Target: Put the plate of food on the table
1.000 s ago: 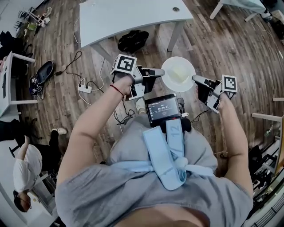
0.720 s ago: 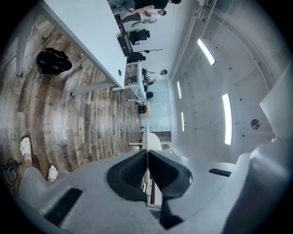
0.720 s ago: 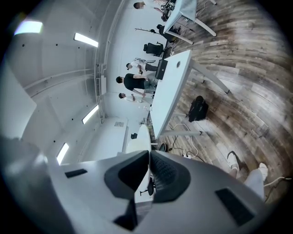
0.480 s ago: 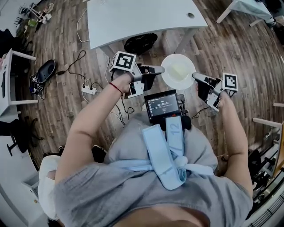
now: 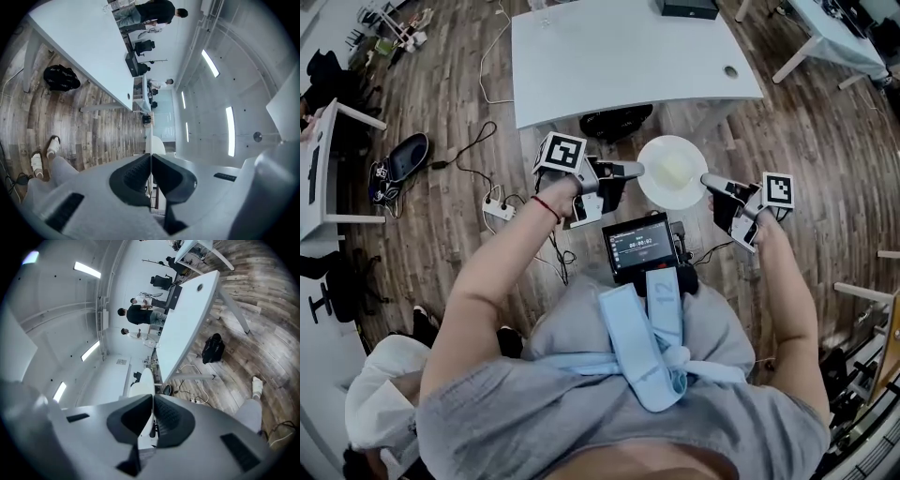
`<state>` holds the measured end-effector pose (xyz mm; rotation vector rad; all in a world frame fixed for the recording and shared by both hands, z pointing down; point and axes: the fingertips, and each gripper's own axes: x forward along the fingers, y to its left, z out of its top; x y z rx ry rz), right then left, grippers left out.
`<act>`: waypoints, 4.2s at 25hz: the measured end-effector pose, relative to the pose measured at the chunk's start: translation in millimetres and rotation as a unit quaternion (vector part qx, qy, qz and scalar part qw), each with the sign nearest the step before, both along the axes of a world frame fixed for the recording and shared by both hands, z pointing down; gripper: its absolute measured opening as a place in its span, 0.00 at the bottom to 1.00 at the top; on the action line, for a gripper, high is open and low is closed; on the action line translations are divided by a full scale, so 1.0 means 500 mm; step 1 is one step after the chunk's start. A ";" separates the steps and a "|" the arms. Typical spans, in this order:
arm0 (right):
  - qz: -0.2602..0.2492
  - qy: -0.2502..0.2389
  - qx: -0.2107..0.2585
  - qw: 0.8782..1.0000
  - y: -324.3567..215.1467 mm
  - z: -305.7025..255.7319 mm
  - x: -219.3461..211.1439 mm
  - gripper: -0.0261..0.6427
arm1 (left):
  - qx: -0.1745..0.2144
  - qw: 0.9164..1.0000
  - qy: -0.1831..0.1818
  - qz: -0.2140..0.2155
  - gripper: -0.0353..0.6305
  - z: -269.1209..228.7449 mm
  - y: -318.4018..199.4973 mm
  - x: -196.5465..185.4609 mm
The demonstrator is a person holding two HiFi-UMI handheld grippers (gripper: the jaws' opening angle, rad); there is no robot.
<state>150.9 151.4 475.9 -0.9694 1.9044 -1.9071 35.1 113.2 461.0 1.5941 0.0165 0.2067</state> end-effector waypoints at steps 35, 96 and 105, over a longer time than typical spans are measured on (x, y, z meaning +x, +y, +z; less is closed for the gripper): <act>-0.245 0.049 0.005 0.968 -0.622 0.115 -0.164 0.09 | 0.015 0.973 -0.035 -0.226 0.09 0.144 -0.503 -0.173; -0.198 0.147 -0.067 0.967 -0.861 0.416 -0.239 0.09 | 0.019 0.957 -0.214 -0.196 0.09 0.447 -0.754 -0.266; -0.200 0.154 -0.065 0.965 -0.862 0.414 -0.240 0.09 | 0.030 0.954 -0.244 -0.170 0.10 0.449 -0.751 -0.271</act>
